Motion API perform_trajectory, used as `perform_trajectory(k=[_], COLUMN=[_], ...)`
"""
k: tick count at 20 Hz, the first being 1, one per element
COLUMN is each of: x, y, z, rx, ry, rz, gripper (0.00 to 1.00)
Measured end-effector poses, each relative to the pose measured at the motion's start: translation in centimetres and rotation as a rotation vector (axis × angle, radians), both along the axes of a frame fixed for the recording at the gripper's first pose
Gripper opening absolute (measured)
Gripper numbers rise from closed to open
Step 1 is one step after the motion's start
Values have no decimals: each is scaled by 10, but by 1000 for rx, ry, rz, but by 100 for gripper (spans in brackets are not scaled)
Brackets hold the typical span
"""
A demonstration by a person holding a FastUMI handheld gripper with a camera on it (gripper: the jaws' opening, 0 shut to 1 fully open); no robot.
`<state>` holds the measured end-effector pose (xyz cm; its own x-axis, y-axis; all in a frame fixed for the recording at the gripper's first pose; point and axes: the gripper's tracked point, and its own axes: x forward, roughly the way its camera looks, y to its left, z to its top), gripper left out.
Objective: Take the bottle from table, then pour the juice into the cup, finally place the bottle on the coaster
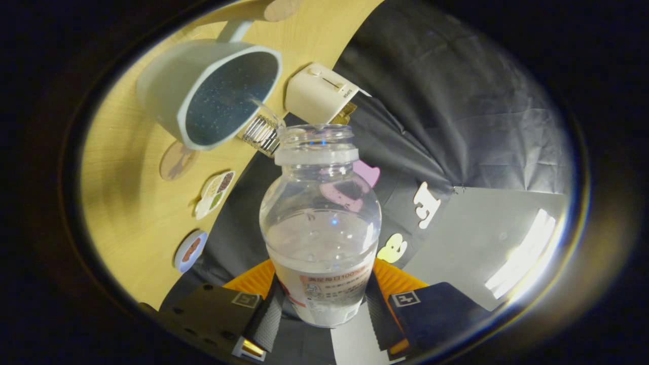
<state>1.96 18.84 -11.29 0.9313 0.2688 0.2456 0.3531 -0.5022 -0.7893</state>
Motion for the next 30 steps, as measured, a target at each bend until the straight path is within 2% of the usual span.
perform_trajectory(k=[13,24,27,30], x=[-3,-8,-2,5], y=[11,12,0,-17], z=[1,-10,-17,-38], rx=[-85,-102,-23,164], ry=[-42,-27,37,185], rz=[32,42,3,-64], gripper=[78,78,78,79])
